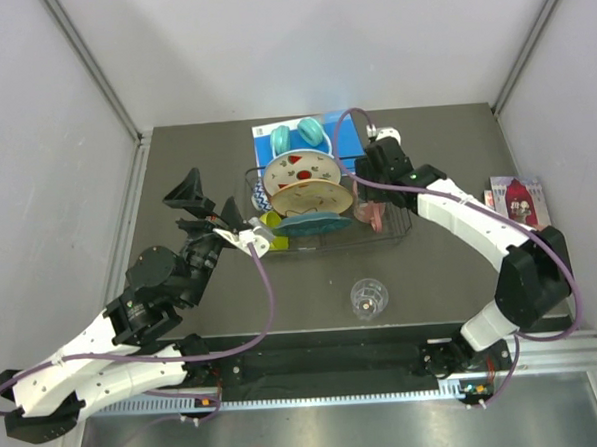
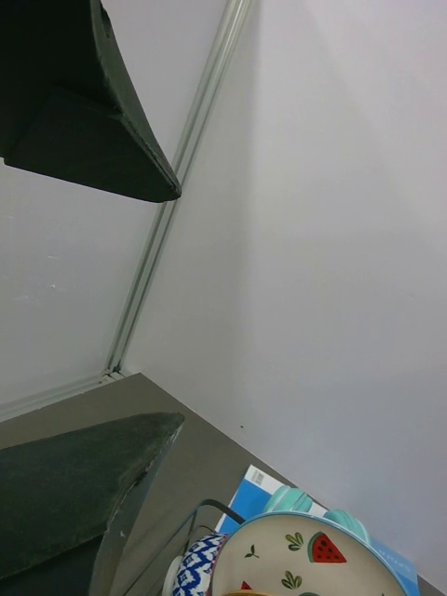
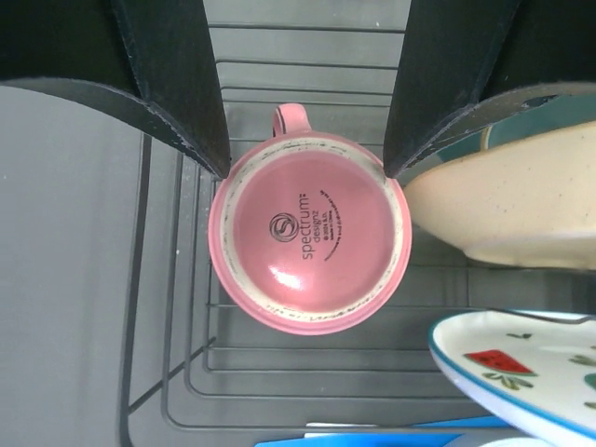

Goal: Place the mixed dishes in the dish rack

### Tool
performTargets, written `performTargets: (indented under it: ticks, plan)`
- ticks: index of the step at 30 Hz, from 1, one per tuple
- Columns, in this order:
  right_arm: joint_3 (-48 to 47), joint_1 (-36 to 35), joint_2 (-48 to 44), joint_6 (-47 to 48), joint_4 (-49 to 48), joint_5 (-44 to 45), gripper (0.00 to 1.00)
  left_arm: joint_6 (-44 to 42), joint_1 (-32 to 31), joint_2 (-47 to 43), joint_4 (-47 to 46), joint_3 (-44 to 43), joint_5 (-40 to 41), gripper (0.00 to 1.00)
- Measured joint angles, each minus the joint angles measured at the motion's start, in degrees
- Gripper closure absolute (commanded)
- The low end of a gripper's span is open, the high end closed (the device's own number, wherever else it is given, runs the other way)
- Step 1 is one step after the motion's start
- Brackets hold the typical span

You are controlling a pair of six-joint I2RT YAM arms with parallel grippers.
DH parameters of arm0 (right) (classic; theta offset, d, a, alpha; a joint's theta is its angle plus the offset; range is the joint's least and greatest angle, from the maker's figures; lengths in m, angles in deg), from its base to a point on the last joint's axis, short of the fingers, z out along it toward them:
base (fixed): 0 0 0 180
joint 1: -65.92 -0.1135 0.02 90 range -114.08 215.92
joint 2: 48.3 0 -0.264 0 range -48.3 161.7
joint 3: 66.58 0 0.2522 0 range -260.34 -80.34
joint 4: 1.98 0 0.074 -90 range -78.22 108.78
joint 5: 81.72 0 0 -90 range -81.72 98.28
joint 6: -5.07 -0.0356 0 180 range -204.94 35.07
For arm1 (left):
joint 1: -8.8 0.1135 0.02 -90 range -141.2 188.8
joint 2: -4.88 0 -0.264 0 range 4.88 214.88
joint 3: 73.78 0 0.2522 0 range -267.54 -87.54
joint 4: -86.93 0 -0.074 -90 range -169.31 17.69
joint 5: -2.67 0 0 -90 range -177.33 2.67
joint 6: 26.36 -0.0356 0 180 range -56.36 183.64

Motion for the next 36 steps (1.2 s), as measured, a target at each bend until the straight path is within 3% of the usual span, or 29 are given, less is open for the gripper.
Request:
performTargets:
  ticks: [14, 36]
  plan:
    - [-2.0, 2.2, 0.9, -1.6, -0.9, 1.4, 0.37, -1.1, 0.0, -0.9, -0.3, 0.7, 0.0, 0.02]
    - [-8.4, 3.9, 11.5, -3.8, -7.0, -1.5, 0.36, -2.2, 0.3, -1.9, -1.1, 2.6, 0.1, 0.02]
